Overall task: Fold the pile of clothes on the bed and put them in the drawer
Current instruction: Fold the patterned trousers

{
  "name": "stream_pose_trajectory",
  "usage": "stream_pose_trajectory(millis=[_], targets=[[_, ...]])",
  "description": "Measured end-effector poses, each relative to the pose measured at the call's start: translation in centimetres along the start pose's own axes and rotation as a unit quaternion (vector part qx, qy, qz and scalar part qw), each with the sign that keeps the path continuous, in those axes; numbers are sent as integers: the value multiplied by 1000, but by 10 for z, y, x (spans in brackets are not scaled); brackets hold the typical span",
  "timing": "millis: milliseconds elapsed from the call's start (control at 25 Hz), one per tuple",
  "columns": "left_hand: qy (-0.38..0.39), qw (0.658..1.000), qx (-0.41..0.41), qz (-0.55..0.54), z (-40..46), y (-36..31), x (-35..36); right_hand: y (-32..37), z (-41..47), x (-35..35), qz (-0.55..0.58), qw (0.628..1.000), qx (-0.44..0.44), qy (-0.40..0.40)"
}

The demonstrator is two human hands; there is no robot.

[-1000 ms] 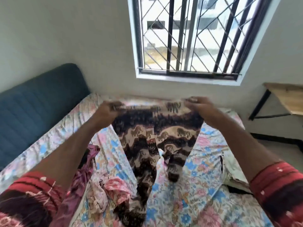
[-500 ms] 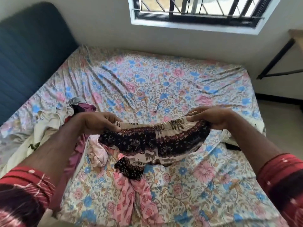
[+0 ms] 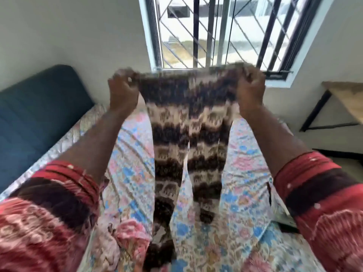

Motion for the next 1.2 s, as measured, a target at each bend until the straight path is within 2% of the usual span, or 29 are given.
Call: stream_pose_trajectory(millis=[80,160,240,400,480,600,800,880,1080,1200], targets=[[-45,994,86,-56,45,-46,-18,53,20,-10,166,984,-69,3],[-63,988,119,-69,62,-75,-34,74,16,-18,167,981,-102,5],[-49,990,119,-59,45,-79,-42,56,-4,-28,123,988,-89,23],[80,988,131,27,-80,-32,-46,-18,-105,-71,-82,994,-76,4],[131,986,101,20,-156,0,-51,-48,-169,-95,-140,986,-88,21],[234,971,43,14,-280,45,-56,-112,-259,-128,-220,969,-50,102],[427,894,-101,88,-491,95,-70,-240,-396,-180,-314,908,67,268],[453,873,-148,101,-565,97,-76,-276,-442,-196,-338,883,67,317],[452,846,-254,123,-739,89,-93,-356,-553,-264,-374,827,88,411],[480,831,-245,137,-808,77,-95,-380,-595,-308,-395,796,93,449]])
Point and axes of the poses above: each hand's wrist, its own z-axis towards the middle knuckle, its own x-axis out of the palm, y = z × x, the point moved 6 cm from there along z, towards the middle knuckle, and after that the axes turned 10 degrees about -z, right-handed, at the moved point
